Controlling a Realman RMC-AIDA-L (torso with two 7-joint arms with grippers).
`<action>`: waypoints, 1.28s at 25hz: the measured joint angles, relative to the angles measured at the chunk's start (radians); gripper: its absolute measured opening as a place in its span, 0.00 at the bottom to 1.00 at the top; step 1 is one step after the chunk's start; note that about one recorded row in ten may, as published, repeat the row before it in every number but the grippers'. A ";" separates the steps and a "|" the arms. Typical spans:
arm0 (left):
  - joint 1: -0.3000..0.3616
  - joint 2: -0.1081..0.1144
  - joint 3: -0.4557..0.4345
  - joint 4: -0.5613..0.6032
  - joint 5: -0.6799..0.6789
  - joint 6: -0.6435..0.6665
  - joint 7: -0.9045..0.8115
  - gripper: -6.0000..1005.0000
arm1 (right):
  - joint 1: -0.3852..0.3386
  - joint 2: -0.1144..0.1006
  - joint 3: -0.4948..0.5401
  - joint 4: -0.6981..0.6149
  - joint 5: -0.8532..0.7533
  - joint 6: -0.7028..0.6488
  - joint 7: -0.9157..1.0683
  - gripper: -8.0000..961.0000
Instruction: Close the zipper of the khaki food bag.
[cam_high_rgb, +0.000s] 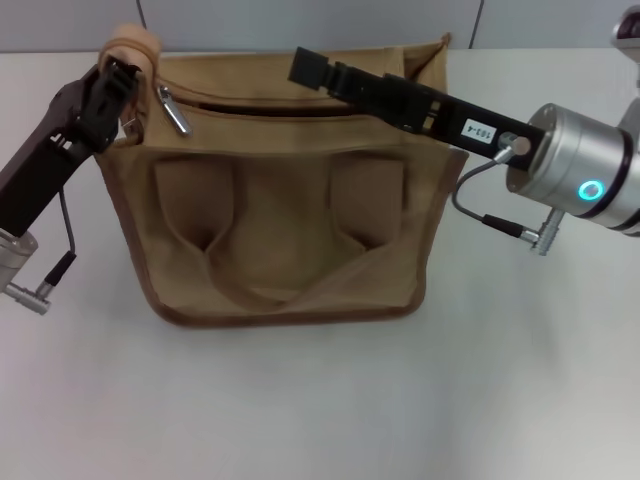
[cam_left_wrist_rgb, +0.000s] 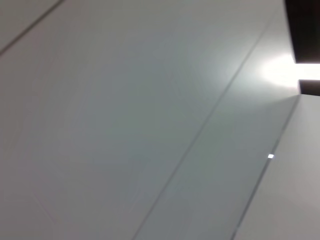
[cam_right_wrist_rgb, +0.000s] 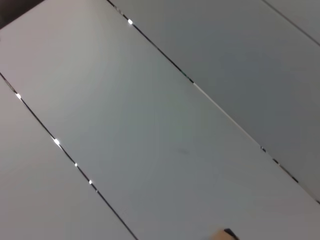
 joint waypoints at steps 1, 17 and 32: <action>-0.001 -0.001 0.000 0.001 0.000 0.002 0.007 0.02 | 0.005 0.001 -0.010 0.003 -0.001 0.006 -0.001 0.76; -0.015 0.000 -0.006 -0.008 -0.004 0.007 -0.017 0.02 | 0.100 0.003 -0.090 0.044 -0.002 0.067 -0.001 0.76; -0.055 -0.004 0.006 -0.011 0.010 0.010 -0.030 0.02 | 0.134 0.003 -0.092 0.097 0.004 0.145 -0.005 0.53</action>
